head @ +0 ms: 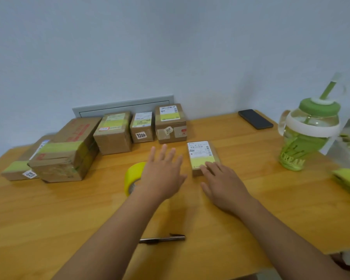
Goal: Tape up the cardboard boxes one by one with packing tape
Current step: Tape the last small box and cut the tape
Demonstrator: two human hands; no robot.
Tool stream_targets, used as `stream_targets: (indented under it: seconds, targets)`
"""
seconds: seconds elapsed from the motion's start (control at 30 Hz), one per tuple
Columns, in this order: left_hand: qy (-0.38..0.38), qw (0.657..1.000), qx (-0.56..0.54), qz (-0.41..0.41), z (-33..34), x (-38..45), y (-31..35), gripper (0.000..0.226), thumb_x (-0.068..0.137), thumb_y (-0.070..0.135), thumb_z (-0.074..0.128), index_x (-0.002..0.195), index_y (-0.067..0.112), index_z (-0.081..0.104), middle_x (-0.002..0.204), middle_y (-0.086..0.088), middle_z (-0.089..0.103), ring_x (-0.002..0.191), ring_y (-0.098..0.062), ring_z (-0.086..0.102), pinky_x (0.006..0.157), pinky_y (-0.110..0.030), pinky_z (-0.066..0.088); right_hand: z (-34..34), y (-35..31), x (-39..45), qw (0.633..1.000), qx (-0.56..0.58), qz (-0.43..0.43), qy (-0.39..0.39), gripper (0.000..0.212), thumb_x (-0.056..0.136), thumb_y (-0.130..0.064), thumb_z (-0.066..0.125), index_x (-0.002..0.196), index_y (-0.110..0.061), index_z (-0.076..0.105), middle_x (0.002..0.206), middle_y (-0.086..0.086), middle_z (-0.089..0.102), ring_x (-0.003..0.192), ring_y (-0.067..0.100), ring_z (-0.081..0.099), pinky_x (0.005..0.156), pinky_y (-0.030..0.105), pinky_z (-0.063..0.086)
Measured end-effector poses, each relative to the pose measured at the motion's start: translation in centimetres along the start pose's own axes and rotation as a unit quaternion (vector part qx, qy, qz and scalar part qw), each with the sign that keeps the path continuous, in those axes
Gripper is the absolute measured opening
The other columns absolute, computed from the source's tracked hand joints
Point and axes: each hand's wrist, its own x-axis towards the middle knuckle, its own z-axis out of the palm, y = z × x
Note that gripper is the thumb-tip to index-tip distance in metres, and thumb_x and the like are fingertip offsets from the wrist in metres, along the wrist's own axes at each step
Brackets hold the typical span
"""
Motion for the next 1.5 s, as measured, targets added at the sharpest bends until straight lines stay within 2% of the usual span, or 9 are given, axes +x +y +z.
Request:
stream_targets:
  seconds: [0.1, 0.23, 0.37, 0.53, 0.8, 1.03, 1.27, 1.4, 1.5]
  targets:
    - [-0.030, 0.998, -0.007, -0.049, 0.9, -1.4, -2.3, 0.069, 0.099, 0.065, 0.020, 0.156, 0.028, 0.014, 0.166, -0.003, 0.004, 0.152, -0.030, -0.005, 0.121, -0.054, -0.002, 0.0, -0.3, 0.8, 0.999, 0.009, 0.044, -0.026, 0.064, 0.103, -0.052, 0.023, 0.157, -0.022, 0.007, 0.165, 0.001, 0.005, 0.151, 0.022, 0.003, 0.122, 0.043, 0.006]
    - [-0.027, 0.998, -0.032, -0.050, 1.6, -1.9, -2.9, 0.066, 0.099, 0.065, 0.023, 0.154, 0.029, 0.023, 0.164, 0.000, 0.014, 0.151, -0.029, 0.009, 0.121, -0.053, 0.011, 0.1, -1.2, 2.2, 0.997, 0.008, 0.076, -0.031, 0.069, 0.100, -0.059, 0.020, 0.157, -0.024, -0.002, 0.165, 0.005, -0.006, 0.151, 0.026, -0.008, 0.122, 0.046, 0.001]
    - [-0.012, 0.999, -0.026, -0.043, 1.9, -1.6, -2.6, 0.065, 0.098, 0.064, 0.027, 0.153, 0.029, 0.024, 0.164, 0.000, 0.015, 0.151, -0.030, 0.008, 0.120, -0.056, 0.007, 0.7, -2.4, 2.8, 0.996, 0.004, 0.086, -0.021, 0.071, 0.099, -0.061, 0.021, 0.157, -0.022, 0.005, 0.165, 0.005, 0.002, 0.150, 0.029, 0.002, 0.121, 0.045, 0.008]
    - [-0.038, 0.997, -0.029, -0.057, 1.5, -0.2, -2.6, 0.073, 0.095, 0.070, 0.024, 0.156, 0.030, 0.016, 0.166, -0.002, 0.006, 0.152, -0.032, -0.003, 0.119, -0.059, -0.004, 0.9, -1.5, 5.5, 0.994, 0.033, 0.105, -0.020, 0.069, 0.100, -0.057, 0.024, 0.157, -0.023, 0.004, 0.165, 0.007, -0.001, 0.151, 0.028, -0.001, 0.122, 0.045, 0.004]
    - [-0.027, 0.997, -0.040, -0.064, 1.9, 0.7, -2.6, 0.069, 0.095, 0.068, 0.029, 0.153, 0.029, 0.025, 0.162, 0.001, 0.022, 0.149, -0.029, 0.016, 0.117, -0.054, 0.018, 1.8, 1.5, 11.7, 0.992, 0.047, 0.112, -0.038, 0.064, 0.101, -0.046, 0.027, 0.157, -0.026, 0.002, 0.165, 0.005, -0.002, 0.151, 0.028, -0.006, 0.122, 0.050, 0.005]
    - [-0.003, 0.996, -0.053, -0.076, 2.1, 0.6, -2.6, 0.064, 0.094, 0.069, 0.031, 0.146, 0.032, 0.034, 0.159, 0.004, 0.029, 0.145, -0.025, 0.026, 0.113, -0.050, 0.024, 1.7, 1.2, 16.1, 0.987, 0.062, 0.143, -0.047, 0.069, 0.099, -0.046, 0.031, 0.157, -0.025, 0.000, 0.165, 0.003, -0.005, 0.150, 0.029, 0.004, 0.118, 0.049, 0.017]
    - [-0.002, 0.995, -0.063, -0.074, 2.0, 0.6, -2.9, 0.065, 0.092, 0.070, 0.031, 0.144, 0.033, 0.038, 0.155, 0.004, 0.035, 0.141, -0.025, 0.031, 0.111, -0.049, 0.027, 1.8, 0.6, 18.3, 0.982, 0.100, 0.155, -0.050, 0.075, 0.100, -0.043, 0.033, 0.156, -0.012, -0.006, 0.164, 0.005, -0.012, 0.151, 0.024, 0.000, 0.120, 0.046, 0.013]
    - [-0.001, 0.995, -0.065, -0.071, 2.1, 0.9, -2.6, 0.064, 0.091, 0.071, 0.032, 0.139, 0.032, 0.044, 0.150, 0.003, 0.041, 0.138, -0.025, 0.034, 0.110, -0.050, 0.027, 1.5, 0.6, 17.6, 0.980, 0.117, 0.159, -0.040, 0.075, 0.101, -0.040, 0.036, 0.156, -0.012, -0.006, 0.164, 0.005, -0.015, 0.151, 0.024, 0.000, 0.122, 0.046, 0.013]
    - [0.001, 0.996, -0.060, -0.069, 2.1, 0.9, -2.5, 0.064, 0.091, 0.071, 0.032, 0.138, 0.031, 0.046, 0.149, 0.003, 0.043, 0.137, -0.026, 0.035, 0.108, -0.050, 0.028, 0.7, -0.6, 15.9, 0.981, 0.127, 0.145, 0.002, 0.075, 0.100, -0.037, 0.040, 0.157, -0.014, -0.002, 0.164, 0.004, -0.010, 0.151, 0.024, 0.002, 0.121, 0.046, 0.015]
